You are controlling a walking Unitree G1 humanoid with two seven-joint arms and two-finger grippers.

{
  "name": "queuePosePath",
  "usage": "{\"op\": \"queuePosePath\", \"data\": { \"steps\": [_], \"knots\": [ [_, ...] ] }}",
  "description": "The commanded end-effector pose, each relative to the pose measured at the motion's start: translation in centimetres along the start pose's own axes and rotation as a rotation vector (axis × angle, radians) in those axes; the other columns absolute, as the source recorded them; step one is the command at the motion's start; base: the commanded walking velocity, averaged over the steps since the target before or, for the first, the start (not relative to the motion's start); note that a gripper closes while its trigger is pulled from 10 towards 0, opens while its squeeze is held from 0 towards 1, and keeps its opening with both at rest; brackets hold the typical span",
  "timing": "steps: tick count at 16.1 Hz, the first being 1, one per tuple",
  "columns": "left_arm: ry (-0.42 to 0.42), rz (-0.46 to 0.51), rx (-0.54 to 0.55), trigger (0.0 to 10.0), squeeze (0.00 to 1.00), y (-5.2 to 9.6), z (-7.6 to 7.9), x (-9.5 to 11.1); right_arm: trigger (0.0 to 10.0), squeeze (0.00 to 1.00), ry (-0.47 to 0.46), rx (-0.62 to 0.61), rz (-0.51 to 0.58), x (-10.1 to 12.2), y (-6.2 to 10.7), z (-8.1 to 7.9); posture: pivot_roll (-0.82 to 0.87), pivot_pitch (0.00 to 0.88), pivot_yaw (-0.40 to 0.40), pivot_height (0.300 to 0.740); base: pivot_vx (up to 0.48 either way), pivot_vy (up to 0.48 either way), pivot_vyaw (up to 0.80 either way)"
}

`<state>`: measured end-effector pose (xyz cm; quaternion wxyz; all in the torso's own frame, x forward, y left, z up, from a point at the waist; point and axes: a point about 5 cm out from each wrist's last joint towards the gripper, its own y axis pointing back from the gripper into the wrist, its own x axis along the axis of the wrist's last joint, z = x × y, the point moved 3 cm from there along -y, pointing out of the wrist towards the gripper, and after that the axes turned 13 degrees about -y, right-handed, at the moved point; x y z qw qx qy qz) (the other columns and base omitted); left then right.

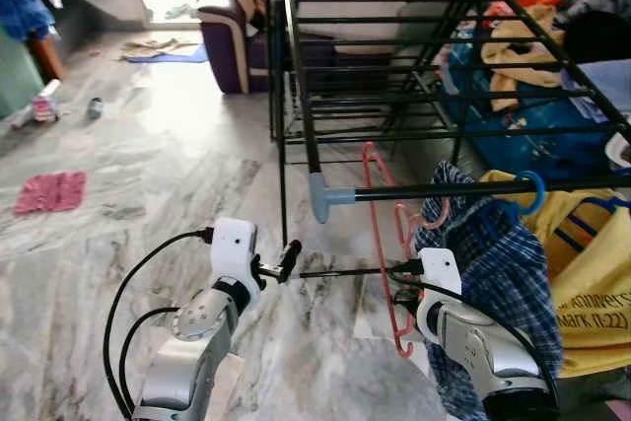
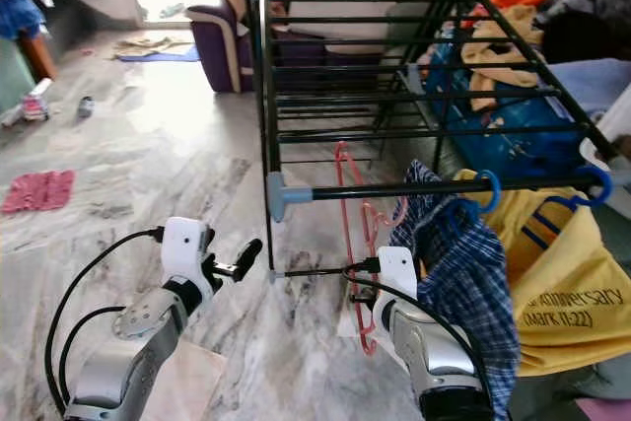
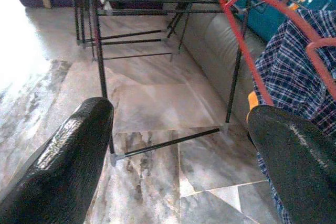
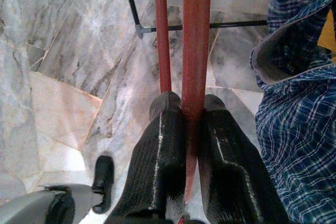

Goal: Hang hanger

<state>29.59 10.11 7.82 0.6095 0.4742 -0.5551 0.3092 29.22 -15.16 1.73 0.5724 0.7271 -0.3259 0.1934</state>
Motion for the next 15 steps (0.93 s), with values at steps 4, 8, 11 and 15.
{"op": "queuePosePath", "data": {
  "steps": [4,8,11,15],
  "knots": [
    [0.002,-0.026,-0.024,10.0,0.00,0.0,0.6,-0.3,10.0,0.00,0.074,0.039,-0.019,-1.3,0.8,-1.0,0.05,0.037,-0.053,0.740,0.000,0.000,0.00],
    [-0.001,-0.023,-0.035,10.0,0.00,0.0,0.7,-0.1,10.0,0.00,0.127,0.045,0.014,-0.8,1.5,-1.9,0.04,0.035,-0.052,0.740,0.000,0.000,0.00],
    [0.001,-0.016,-0.042,10.0,0.00,-0.1,0.9,0.1,10.0,0.00,0.136,0.034,0.052,0.2,1.4,-2.2,0.05,0.040,-0.053,0.740,0.000,0.000,0.00],
    [-0.006,-0.011,-0.043,10.0,0.00,0.1,0.8,0.2,10.0,0.00,0.157,0.068,0.087,1.3,1.4,-3.6,0.06,0.038,-0.058,0.740,0.000,0.000,0.00]
  ]
}}
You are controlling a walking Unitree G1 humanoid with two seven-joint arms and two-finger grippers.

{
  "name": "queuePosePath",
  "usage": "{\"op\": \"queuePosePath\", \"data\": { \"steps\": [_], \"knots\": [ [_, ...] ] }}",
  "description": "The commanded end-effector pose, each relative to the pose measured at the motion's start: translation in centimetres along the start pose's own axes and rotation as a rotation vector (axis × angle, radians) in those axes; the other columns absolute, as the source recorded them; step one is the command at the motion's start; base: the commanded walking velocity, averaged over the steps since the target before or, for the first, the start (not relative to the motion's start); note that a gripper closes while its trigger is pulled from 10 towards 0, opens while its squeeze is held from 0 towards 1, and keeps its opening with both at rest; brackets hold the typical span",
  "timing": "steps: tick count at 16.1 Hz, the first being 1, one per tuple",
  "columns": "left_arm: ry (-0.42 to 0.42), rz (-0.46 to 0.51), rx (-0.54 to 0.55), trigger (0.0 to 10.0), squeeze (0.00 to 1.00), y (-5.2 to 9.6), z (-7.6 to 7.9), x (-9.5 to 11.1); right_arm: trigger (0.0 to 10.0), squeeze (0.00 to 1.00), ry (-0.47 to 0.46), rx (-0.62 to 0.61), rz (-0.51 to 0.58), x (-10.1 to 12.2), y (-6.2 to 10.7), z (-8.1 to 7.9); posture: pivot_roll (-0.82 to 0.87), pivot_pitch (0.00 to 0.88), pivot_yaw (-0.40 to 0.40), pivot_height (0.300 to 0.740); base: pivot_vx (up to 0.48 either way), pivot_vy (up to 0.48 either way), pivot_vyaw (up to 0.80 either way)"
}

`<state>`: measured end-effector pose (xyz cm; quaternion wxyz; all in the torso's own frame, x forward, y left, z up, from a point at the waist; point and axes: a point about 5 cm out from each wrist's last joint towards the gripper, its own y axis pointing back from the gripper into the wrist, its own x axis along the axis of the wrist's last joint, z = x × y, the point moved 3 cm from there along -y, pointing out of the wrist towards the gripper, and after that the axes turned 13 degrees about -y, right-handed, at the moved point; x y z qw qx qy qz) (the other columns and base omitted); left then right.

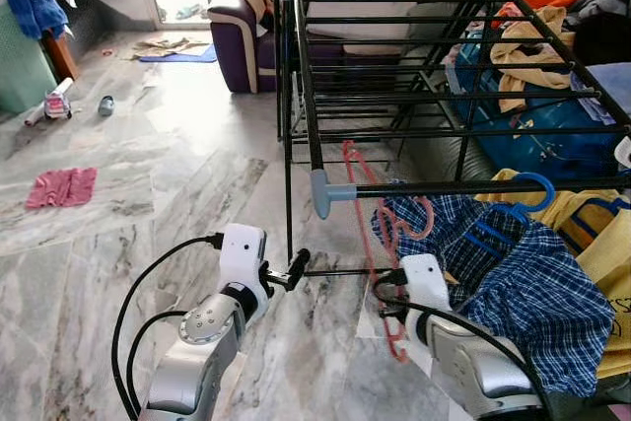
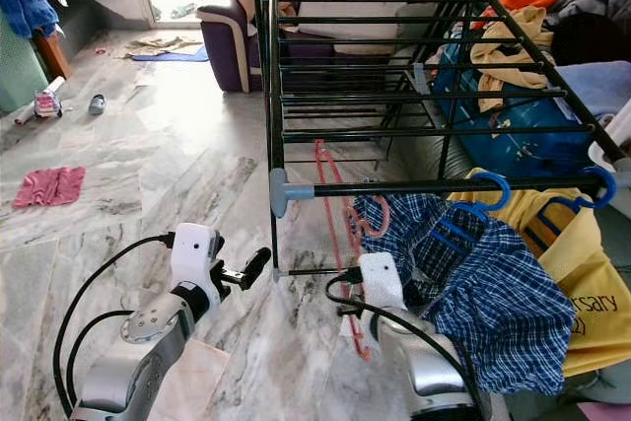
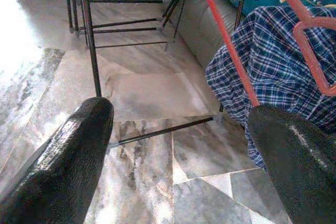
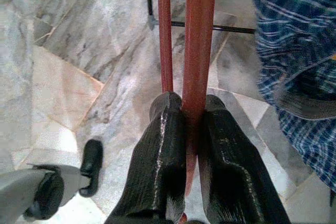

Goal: Hang hanger

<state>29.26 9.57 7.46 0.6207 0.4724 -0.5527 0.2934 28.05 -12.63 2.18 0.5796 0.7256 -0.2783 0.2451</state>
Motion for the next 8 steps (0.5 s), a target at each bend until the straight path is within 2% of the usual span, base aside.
{"op": "queuePosePath", "data": {
  "steps": [1,4,6,8],
  "knots": [
    [0.005,0.026,-0.012,10.0,0.00,0.2,0.0,0.7,10.0,0.00,0.036,0.027,0.096,2.3,0.9,-0.8,0.07,0.036,-0.061,0.740,0.000,0.000,0.00],
    [0.038,0.017,-0.057,10.0,0.00,0.5,0.7,0.5,10.0,0.00,0.045,-0.006,0.056,0.3,1.2,0.5,0.07,0.035,-0.060,0.740,0.000,0.000,0.00],
    [0.041,0.016,-0.076,10.0,0.00,0.7,0.7,0.3,10.0,0.00,0.030,-0.021,0.051,-0.2,1.5,0.9,0.06,0.034,-0.057,0.740,0.000,0.000,0.00],
    [0.033,0.018,-0.094,10.0,0.00,0.7,0.8,0.4,10.0,0.00,0.023,-0.030,0.054,-0.4,1.7,0.9,0.06,0.034,-0.056,0.740,0.000,0.311,0.00]
  ]
}}
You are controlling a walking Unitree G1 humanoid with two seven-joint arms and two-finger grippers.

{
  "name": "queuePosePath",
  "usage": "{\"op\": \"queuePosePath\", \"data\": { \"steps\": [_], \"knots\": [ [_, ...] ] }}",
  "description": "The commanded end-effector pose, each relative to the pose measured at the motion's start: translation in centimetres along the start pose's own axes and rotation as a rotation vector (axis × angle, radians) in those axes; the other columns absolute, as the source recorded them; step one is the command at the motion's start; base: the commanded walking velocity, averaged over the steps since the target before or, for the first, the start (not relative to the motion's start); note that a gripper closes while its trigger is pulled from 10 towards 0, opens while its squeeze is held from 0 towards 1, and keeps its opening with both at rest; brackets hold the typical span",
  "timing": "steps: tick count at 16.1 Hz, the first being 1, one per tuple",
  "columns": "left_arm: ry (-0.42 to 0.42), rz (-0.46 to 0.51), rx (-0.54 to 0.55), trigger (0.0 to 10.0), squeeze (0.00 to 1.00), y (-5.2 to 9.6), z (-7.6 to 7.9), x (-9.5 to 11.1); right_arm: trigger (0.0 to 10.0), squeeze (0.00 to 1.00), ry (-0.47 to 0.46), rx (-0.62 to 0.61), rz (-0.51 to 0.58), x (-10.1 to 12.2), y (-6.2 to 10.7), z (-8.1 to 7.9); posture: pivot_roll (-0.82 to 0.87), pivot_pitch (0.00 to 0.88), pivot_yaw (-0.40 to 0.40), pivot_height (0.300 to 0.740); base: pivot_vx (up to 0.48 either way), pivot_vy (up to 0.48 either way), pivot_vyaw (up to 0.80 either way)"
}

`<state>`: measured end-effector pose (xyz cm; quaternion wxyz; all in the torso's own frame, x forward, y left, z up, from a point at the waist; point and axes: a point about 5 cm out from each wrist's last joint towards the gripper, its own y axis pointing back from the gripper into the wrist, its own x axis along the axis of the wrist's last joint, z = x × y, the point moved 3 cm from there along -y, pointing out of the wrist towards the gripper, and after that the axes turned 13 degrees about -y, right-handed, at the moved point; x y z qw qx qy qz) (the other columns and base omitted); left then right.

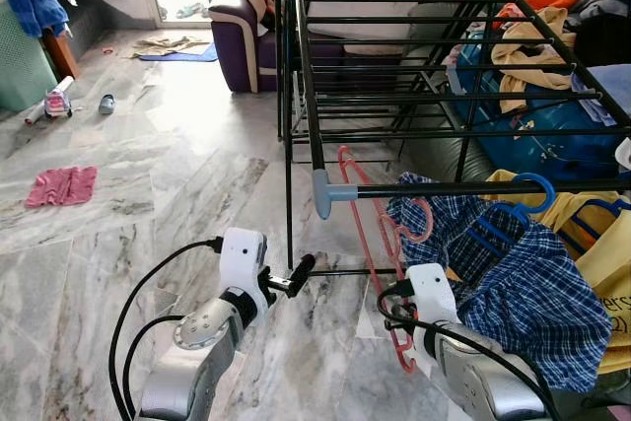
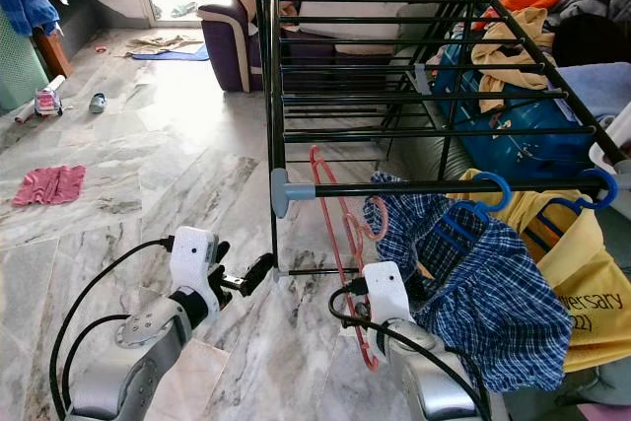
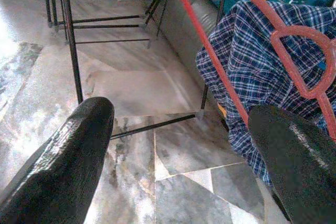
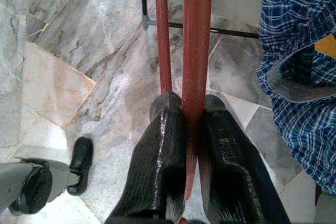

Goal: Hang hanger

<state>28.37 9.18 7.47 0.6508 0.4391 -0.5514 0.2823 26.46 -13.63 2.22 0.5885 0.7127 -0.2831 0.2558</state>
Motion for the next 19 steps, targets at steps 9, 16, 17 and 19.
{"op": "queuePosePath", "data": {
  "steps": [9,16,17,19],
  "knots": [
    [-0.036,0.003,-0.053,10.0,0.00,0.4,0.3,0.3,10.0,0.00,-0.061,-0.149,0.049,-1.6,3.0,3.8,0.04,0.045,-0.042,0.740,0.000,0.382,0.00],
    [-0.051,0.027,-0.079,10.0,0.00,0.3,0.5,0.9,10.0,0.00,-0.070,-0.255,0.196,0.8,3.5,4.8,0.05,0.043,-0.040,0.740,0.000,0.000,0.00],
    [-0.056,0.038,-0.095,10.0,0.00,0.4,0.8,1.1,10.0,0.00,-0.083,-0.273,0.230,1.7,3.3,5.0,0.05,0.044,-0.040,0.740,0.000,0.000,0.00],
    [-0.051,0.042,-0.109,10.0,0.00,0.4,1.0,1.1,10.0,0.00,-0.110,-0.264,0.265,3.6,2.5,4.8,0.05,0.044,-0.037,0.740,0.000,0.000,0.00]
  ]
}}
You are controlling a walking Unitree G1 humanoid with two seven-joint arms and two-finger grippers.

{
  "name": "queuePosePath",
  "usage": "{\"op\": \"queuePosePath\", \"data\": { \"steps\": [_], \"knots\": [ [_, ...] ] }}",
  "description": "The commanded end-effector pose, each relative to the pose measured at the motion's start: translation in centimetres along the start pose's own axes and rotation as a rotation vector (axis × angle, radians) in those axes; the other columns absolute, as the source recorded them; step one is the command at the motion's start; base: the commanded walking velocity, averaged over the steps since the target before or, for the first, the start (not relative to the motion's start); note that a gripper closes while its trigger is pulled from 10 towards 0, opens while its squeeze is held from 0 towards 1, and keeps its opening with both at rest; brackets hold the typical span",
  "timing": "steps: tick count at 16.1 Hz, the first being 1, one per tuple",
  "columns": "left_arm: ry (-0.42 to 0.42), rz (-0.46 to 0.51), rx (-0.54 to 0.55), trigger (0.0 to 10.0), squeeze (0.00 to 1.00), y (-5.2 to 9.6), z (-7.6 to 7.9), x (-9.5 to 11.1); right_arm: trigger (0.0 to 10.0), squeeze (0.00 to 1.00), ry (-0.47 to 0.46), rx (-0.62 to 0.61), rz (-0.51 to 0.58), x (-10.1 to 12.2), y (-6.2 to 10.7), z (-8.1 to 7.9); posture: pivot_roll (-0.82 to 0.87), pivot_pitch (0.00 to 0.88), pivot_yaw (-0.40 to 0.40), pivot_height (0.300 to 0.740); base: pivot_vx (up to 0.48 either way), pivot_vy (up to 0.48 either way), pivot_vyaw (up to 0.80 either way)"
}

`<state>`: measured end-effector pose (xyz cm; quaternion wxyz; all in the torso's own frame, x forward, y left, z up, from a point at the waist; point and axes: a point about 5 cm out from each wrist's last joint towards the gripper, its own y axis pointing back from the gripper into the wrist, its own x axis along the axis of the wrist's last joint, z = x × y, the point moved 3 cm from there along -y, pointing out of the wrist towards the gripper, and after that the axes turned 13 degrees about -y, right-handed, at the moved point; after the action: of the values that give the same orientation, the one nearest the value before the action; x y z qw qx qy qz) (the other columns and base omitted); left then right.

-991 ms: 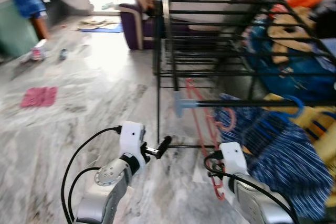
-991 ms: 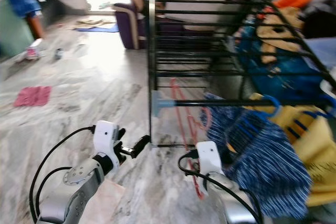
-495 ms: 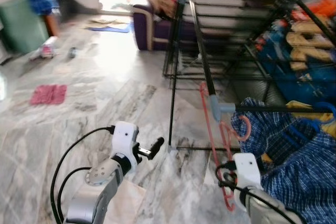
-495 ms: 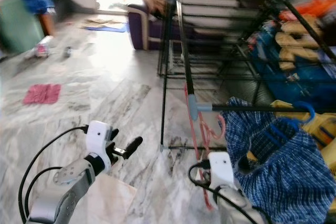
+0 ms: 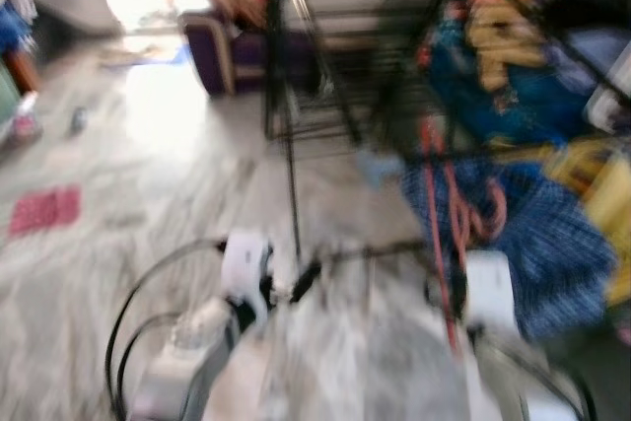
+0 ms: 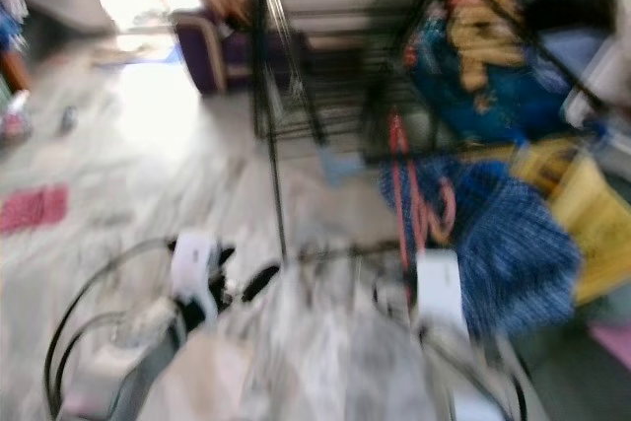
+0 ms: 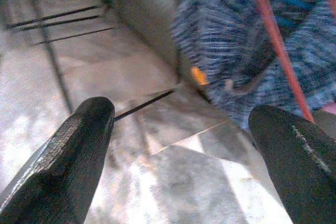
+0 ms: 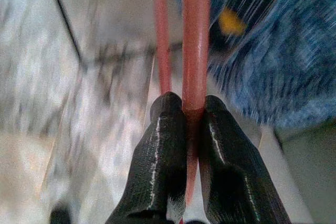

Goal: Hang hanger

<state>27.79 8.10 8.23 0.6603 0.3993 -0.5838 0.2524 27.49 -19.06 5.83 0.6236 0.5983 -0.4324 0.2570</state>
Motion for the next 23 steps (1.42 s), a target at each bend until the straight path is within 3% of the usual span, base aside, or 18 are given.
{"op": "queuePosePath", "data": {
  "steps": [1,4,10,13,15,19,23],
  "knots": [
    [-0.020,0.026,0.002,10.0,0.00,0.3,-0.3,0.7,10.0,0.00,-0.027,0.001,0.012,0.4,-0.5,-0.1,0.05,0.044,-0.037,0.740,0.000,0.000,0.00],
    [-0.038,0.057,0.001,10.0,0.00,0.2,-0.5,1.4,10.0,0.00,-0.030,0.023,0.021,1.5,-1.4,-0.6,0.05,0.046,-0.039,0.740,0.124,0.000,0.00],
    [-0.017,0.038,0.020,10.0,0.00,0.3,-0.4,1.0,10.0,0.00,-0.020,0.130,-0.044,0.7,-1.8,-2.6,0.05,0.049,-0.038,0.740,0.114,0.000,0.00],
    [-0.017,0.038,0.017,10.0,0.00,0.2,-0.3,1.0,10.0,0.00,-0.002,0.208,-0.093,0.2,-2.1,-4.1,0.05,0.051,-0.043,0.740,0.000,0.000,0.00],
    [-0.016,0.032,0.018,10.0,0.00,0.1,-0.2,0.9,10.0,0.00,0.027,0.311,-0.153,-0.1,-2.3,-6.2,0.05,0.055,-0.044,0.740,0.000,0.000,0.00],
    [-0.019,0.028,0.024,10.0,0.00,0.1,-0.3,0.9,10.0,0.00,0.039,0.359,-0.164,0.6,-3.1,-7.6,0.07,0.058,-0.056,0.740,0.000,0.000,0.00],
    [-0.021,0.029,0.032,10.0,0.00,0.3,-0.4,0.9,10.0,0.00,0.109,0.416,-0.120,3.4,-4.3,-9.2,0.08,0.059,-0.064,0.740,0.000,0.000,0.00]
  ]
}}
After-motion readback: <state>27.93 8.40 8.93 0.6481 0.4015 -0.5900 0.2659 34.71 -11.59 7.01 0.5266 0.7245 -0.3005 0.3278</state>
